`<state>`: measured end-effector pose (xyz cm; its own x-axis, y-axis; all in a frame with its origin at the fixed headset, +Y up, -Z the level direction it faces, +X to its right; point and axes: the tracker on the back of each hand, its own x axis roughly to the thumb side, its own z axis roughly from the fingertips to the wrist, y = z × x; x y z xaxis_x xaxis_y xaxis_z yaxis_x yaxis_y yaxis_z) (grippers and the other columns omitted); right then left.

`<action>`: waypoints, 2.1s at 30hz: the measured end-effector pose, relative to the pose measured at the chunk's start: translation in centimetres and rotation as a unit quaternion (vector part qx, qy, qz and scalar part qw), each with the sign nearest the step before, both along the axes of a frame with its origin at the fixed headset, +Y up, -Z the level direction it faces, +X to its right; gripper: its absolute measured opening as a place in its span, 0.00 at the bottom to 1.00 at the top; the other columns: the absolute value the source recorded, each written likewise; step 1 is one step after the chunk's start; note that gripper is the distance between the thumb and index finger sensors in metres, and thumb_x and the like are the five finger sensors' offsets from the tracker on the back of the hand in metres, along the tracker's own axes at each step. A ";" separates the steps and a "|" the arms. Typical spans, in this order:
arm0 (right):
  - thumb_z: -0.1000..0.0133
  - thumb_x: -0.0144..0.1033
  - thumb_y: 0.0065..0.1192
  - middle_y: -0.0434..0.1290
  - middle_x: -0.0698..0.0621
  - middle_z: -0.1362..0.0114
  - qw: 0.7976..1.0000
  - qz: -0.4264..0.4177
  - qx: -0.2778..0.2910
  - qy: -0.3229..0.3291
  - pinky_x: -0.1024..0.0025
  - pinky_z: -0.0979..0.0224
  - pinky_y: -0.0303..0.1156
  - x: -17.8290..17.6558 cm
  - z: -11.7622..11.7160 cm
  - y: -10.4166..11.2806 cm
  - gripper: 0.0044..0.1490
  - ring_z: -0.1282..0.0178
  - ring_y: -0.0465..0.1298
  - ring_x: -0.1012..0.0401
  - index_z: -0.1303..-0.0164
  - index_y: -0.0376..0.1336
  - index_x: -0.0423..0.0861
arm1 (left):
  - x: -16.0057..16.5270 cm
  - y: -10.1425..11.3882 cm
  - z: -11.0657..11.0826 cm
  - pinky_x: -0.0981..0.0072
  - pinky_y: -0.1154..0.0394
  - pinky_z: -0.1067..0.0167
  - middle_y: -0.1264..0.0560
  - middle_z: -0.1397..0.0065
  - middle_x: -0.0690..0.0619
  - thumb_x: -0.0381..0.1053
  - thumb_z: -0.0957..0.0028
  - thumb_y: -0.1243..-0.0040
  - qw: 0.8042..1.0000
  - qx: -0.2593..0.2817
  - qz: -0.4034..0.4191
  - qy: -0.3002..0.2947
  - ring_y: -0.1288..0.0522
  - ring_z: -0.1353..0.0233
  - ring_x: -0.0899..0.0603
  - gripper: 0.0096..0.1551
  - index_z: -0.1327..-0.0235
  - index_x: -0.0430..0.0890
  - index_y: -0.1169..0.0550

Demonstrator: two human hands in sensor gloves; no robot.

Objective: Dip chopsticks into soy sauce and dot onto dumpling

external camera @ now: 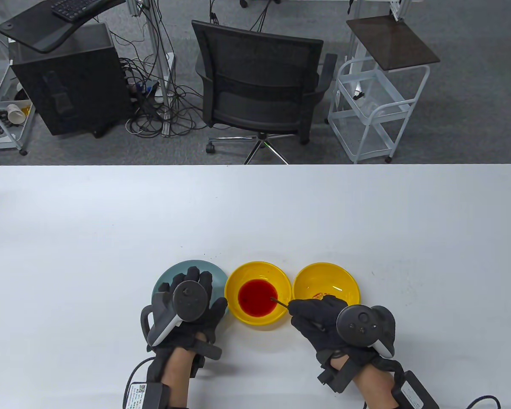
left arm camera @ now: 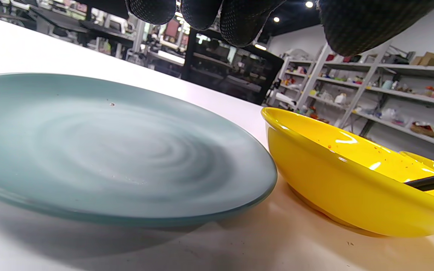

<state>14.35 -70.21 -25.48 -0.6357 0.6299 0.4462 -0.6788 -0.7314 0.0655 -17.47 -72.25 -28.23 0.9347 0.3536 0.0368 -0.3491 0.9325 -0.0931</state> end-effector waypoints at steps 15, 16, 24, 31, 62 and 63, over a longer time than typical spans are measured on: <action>0.52 0.51 0.66 0.83 0.42 0.41 1.000 -0.003 -0.003 0.001 0.30 0.30 0.65 0.0 0.0 0.0 0.31 0.52 0.85 0.45 0.44 0.74 0.46 | -0.1 0.0 0.0 0.24 0.53 0.28 0.47 0.14 0.47 0.71 0.49 0.44 1.000 -0.006 0.004 0.000 0.45 0.17 0.29 0.48 0.19 0.48 0.37; 0.52 0.51 0.65 0.83 0.42 0.41 1.000 -0.007 -0.004 0.002 0.30 0.30 0.65 0.0 0.0 0.0 0.31 0.52 0.85 0.45 0.44 0.74 0.46 | -0.1 0.0 0.0 0.24 0.53 0.28 0.47 0.14 0.47 0.71 0.49 0.44 1.000 -0.008 0.005 0.000 0.45 0.17 0.29 0.48 0.19 0.48 0.37; 0.52 0.51 0.65 0.84 0.41 0.43 0.997 -0.071 0.013 -0.019 0.30 0.30 0.65 2.2 0.0 1.8 0.32 0.53 0.85 0.44 0.44 0.73 0.44 | -0.2 0.0 0.0 0.24 0.53 0.28 0.47 0.14 0.47 0.71 0.49 0.44 1.000 -0.012 0.003 0.000 0.45 0.17 0.29 0.48 0.19 0.48 0.36; 0.51 0.51 0.63 0.84 0.37 0.47 0.981 -0.171 0.044 -0.081 0.28 0.30 0.64 6.5 0.2 4.3 0.34 0.58 0.83 0.42 0.46 0.73 0.38 | -0.1 0.0 0.0 0.24 0.53 0.28 0.48 0.14 0.47 0.71 0.48 0.44 1.000 -0.017 0.006 0.001 0.45 0.17 0.29 0.48 0.19 0.48 0.36; 0.51 0.50 0.63 0.85 0.36 0.53 0.982 -0.082 0.003 -0.173 0.29 0.31 0.65 9.4 -0.8 4.3 0.33 0.64 0.84 0.43 0.51 0.76 0.37 | -0.3 0.0 0.0 0.24 0.53 0.28 0.48 0.14 0.47 0.71 0.49 0.44 1.000 -0.021 0.010 0.003 0.45 0.17 0.28 0.48 0.19 0.48 0.36; 0.51 0.50 0.63 0.85 0.36 0.53 0.981 -0.081 0.002 -0.178 0.29 0.31 0.65 9.6 -0.7 4.4 0.32 0.64 0.84 0.43 0.52 0.76 0.37 | -0.3 0.0 0.0 0.24 0.53 0.28 0.48 0.14 0.47 0.71 0.49 0.44 1.000 -0.021 0.010 0.003 0.45 0.17 0.28 0.48 0.19 0.48 0.36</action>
<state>23.93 -65.85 -26.23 -0.6433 0.7341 0.2173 -0.7655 -0.6121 -0.1985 -17.74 -72.27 -28.25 0.9274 0.3738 0.0171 -0.3687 0.9205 -0.1294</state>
